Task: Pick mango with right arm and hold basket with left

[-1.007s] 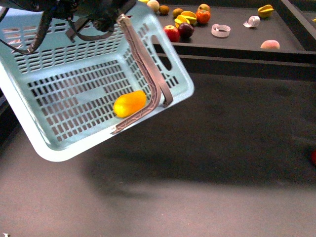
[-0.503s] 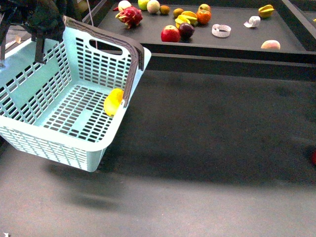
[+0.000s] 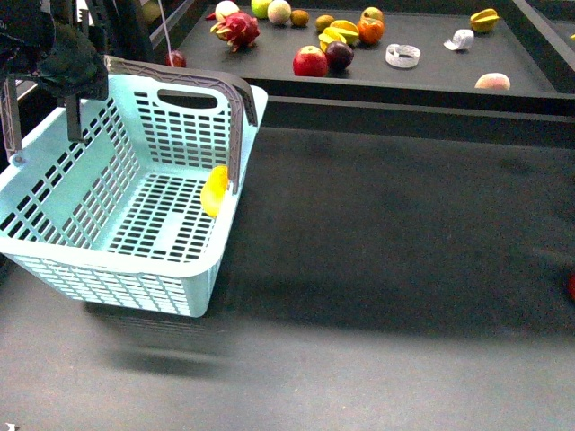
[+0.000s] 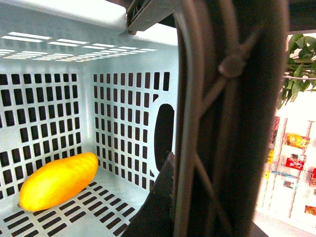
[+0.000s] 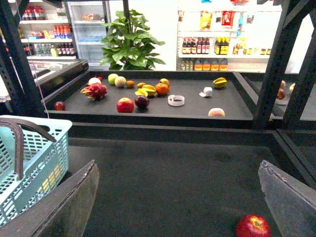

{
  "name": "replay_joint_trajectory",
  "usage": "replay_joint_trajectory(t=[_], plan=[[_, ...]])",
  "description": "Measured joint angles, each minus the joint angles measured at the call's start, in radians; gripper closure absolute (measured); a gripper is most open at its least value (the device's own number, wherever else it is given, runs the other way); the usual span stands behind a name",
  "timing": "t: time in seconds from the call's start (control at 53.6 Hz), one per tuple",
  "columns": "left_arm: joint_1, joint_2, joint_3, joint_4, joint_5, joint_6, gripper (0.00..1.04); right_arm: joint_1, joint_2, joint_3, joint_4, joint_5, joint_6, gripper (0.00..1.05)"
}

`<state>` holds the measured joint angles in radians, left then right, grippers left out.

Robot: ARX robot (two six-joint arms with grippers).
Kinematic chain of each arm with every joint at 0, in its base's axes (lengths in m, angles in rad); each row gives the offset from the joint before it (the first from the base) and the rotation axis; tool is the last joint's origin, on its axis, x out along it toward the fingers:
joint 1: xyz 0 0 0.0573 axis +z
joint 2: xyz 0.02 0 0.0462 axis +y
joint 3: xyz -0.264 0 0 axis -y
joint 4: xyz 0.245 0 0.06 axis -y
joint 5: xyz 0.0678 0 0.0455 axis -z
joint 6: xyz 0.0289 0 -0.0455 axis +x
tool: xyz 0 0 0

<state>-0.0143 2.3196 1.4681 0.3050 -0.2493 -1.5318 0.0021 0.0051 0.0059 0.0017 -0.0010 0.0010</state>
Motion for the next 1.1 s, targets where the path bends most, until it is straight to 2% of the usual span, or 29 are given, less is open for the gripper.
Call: replay_joint_trajectory(t=[0.075, 0.186, 0.261, 0.559, 0.783, 1.1], plan=[[0.004, 0.001, 0.000, 0.000, 0.012, 0.005, 0.95, 0.000, 0.000, 0.000, 0.000, 0.000, 0.000, 0.08], [0.005, 0.003, -0.006, -0.014, 0.040, 0.012, 0.69, 0.000, 0.000, 0.000, 0.000, 0.000, 0.000, 0.08], [0.005, 0.003, -0.013, -0.014, 0.045, 0.024, 0.55, 0.000, 0.000, 0.000, 0.000, 0.000, 0.000, 0.08], [0.003, -0.044, -0.040, -0.012, 0.054, 0.058, 0.07, 0.000, 0.000, 0.000, 0.000, 0.000, 0.000, 0.08], [0.004, -0.061, -0.073, -0.006, 0.059, 0.067, 0.08, 0.000, 0.000, 0.000, 0.000, 0.000, 0.000, 0.08], [0.008, -0.226, -0.230, 0.043, 0.058, 0.132, 0.08, 0.000, -0.001, 0.000, 0.000, 0.000, 0.000, 0.08]])
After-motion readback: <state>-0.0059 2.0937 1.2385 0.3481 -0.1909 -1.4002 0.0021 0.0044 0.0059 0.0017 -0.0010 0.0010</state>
